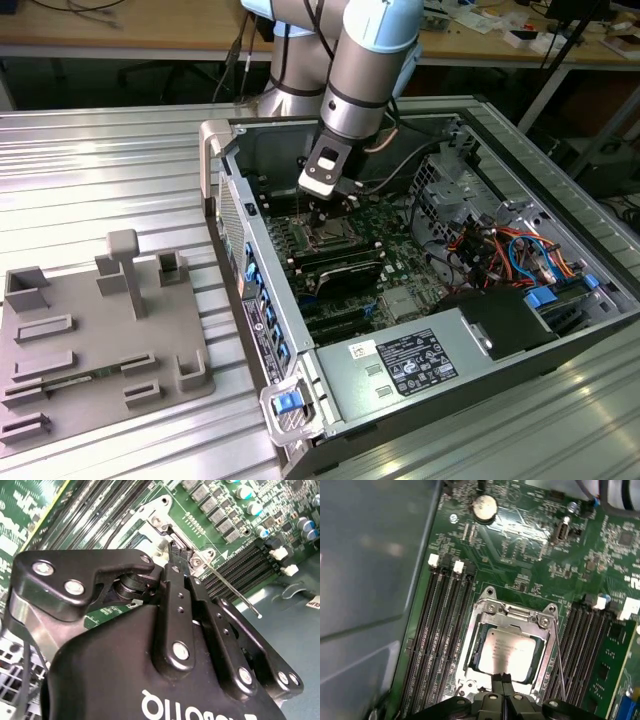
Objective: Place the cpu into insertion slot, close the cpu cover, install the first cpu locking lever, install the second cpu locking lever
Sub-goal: 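Close the cpu cover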
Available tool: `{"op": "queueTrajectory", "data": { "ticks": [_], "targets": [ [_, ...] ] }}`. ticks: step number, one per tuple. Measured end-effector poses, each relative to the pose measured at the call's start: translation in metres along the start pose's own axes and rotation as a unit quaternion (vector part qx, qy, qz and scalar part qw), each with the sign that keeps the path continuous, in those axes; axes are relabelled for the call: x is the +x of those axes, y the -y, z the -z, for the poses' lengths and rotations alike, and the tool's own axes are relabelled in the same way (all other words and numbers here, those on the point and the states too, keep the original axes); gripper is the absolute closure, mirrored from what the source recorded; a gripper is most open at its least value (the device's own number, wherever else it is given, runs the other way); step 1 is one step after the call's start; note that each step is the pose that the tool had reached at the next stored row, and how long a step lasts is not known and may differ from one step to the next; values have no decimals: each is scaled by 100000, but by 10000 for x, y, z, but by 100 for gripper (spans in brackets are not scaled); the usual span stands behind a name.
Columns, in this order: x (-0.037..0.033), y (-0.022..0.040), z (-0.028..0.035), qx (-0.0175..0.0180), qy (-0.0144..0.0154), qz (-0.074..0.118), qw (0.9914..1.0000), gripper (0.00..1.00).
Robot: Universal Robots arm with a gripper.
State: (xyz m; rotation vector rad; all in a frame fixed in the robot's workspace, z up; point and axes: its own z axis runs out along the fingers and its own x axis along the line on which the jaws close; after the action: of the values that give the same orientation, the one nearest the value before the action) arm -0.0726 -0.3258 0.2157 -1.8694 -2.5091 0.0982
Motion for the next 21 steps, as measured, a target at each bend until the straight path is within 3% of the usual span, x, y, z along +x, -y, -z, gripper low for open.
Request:
{"op": "queueTrajectory", "data": {
  "ticks": [3,7,12,21],
  "targets": [
    [-7,-22,1,-86,130,2925,99957,89],
    [-7,-24,11,-96,129,2998,99955,89],
    [-11,-17,141,-68,238,3193,99949,89],
    [-12,-15,164,-65,355,3867,99925,89]
  ]
}}
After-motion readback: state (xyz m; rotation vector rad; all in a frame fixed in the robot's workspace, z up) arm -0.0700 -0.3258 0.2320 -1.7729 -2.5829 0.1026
